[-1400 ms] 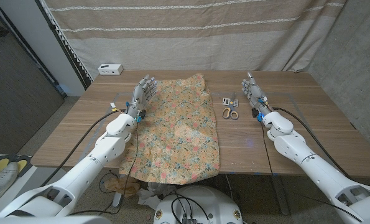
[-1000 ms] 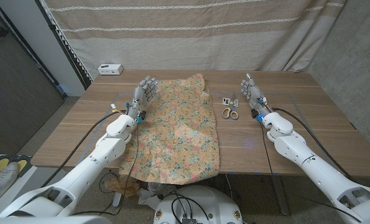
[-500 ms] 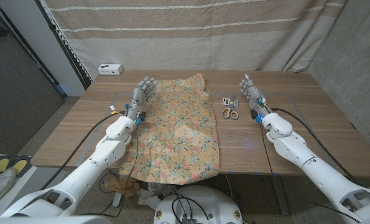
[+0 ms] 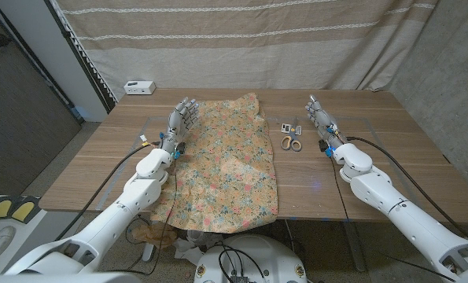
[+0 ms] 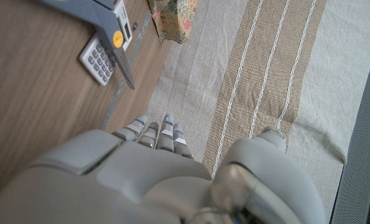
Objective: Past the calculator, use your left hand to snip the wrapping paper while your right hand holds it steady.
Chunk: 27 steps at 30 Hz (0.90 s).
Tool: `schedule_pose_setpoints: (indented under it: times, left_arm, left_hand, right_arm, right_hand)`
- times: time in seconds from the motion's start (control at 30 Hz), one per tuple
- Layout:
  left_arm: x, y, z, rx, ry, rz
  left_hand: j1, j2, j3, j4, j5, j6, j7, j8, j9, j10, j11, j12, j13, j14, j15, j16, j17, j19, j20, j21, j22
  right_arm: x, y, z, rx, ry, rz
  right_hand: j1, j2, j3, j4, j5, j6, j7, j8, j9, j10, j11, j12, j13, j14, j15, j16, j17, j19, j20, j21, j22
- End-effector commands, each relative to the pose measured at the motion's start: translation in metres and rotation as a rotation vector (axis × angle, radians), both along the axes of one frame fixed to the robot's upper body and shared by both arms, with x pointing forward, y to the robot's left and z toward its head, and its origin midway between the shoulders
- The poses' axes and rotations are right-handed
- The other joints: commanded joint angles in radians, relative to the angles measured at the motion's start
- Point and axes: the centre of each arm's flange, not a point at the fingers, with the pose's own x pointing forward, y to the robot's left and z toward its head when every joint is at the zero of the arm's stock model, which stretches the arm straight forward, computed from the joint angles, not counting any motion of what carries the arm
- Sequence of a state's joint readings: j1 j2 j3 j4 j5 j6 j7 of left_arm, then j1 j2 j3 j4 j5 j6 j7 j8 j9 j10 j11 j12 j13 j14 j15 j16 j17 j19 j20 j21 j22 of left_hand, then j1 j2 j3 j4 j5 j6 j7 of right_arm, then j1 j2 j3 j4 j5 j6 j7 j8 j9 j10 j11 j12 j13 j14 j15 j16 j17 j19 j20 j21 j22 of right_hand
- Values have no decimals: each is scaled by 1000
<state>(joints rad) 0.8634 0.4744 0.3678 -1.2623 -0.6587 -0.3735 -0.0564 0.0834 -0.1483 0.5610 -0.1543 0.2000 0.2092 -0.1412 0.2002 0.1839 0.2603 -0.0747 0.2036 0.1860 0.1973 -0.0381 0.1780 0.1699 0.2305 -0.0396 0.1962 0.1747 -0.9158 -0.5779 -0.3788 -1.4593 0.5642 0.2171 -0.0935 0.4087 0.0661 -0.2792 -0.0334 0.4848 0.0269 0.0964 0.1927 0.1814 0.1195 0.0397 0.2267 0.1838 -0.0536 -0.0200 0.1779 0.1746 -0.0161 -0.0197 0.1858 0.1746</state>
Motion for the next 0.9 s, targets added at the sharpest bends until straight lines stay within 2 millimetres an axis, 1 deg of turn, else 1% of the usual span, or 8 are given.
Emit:
schedule_pose_setpoints:
  times: [0.03, 0.1, 0.17, 0.37, 0.47, 0.63, 0.7, 0.9]
  left_arm:
    - [-6, -13, -5, -2, -19, -2]
    - [-6, -14, -9, -5, -13, 1]
    - [-7, -14, -13, -16, -9, 0]
    - [-10, -13, -18, -15, -10, -4]
    - [-8, -13, -15, -8, -8, -4]
    - [-12, -12, -7, 6, -24, 2]
    - [-12, -10, -5, 13, -24, 2]
    - [-17, -9, 1, 17, -53, -8]
  left_hand:
    - [2, -6, -4, 1, 4, 14, -1, 5, 4, 9, 2, 6, 4, 7, -62, 10, 5, 10, -6, 6, 3]
    - [2, -6, -5, 1, 4, 17, -1, 6, 4, 11, -2, 7, 4, 8, -63, 10, 5, 11, -6, 6, 3]
    - [2, -6, -5, 1, 4, 17, -2, 6, 4, 12, 2, 7, 4, 8, -64, 10, 5, 11, -6, 6, 3]
    - [3, -6, -6, 1, 4, 18, -3, 5, 4, 12, 4, 6, 4, 7, -63, 9, 5, 11, -6, 5, 3]
    - [3, -5, -6, 1, 4, 19, -2, 5, 4, 12, 1, 6, 4, 7, -65, 9, 5, 10, -7, 5, 3]
    - [3, -5, -7, 1, 5, 20, -2, 5, 4, 11, 4, 5, 4, 4, -65, 8, 5, 9, -9, 4, 3]
    - [4, -5, -8, 1, 5, 22, -2, 6, 4, 13, -1, 6, 4, 4, -66, 8, 5, 8, -9, 4, 3]
    - [5, -5, -9, 1, 5, 26, -3, 6, 4, 13, -1, 5, 4, 2, -69, 7, 5, 7, -10, 3, 3]
  right_arm:
    - [-2, 11, -9, -6, 7, -7]
    - [-3, 13, -9, -14, 14, -18]
    - [-1, 15, -9, 5, 36, 16]
    - [-6, 20, -3, -22, 16, -47]
    - [-10, 22, -1, -30, 16, -77]
    - [-18, 26, 1, -72, 21, -102]
    - [-19, 27, 1, -74, 23, -108]
    - [-26, 33, 4, -87, 18, -147]
  right_hand:
    - [18, -3, -1, -9, 7, 12, 6, 10, 3, 13, 3, 10, 5, 1, -9, 6, 3, 3, -6, 11, 3]
    - [21, -3, 0, -10, 7, 13, 6, 11, 3, 15, 5, 11, 5, 2, -11, 7, 3, 4, -6, 12, 3]
    - [23, -3, 0, -11, 8, 14, 6, 11, 3, 16, 5, 11, 5, 4, -12, 7, 3, 7, -6, 12, 3]
    - [32, -2, 3, -16, 9, 13, 7, 11, 3, 18, 9, 12, 6, 8, -15, 8, 3, 8, 0, 12, 3]
    - [36, -2, 3, -18, 10, 16, 6, 12, 3, 20, 7, 12, 6, 9, -15, 8, 3, 9, 1, 13, 3]
    - [58, -2, 9, -30, 13, 29, 7, 17, 3, 42, 5, 21, 7, 27, -23, 12, 3, 25, 1, 17, 4]
    - [70, -3, 11, -37, 16, 36, 9, 20, 3, 59, 1, 27, 8, 39, -26, 15, 3, 33, 1, 19, 4]
    - [81, -3, 13, -43, 18, 46, 12, 22, 3, 73, 6, 32, 8, 50, -25, 16, 3, 41, 2, 21, 4]
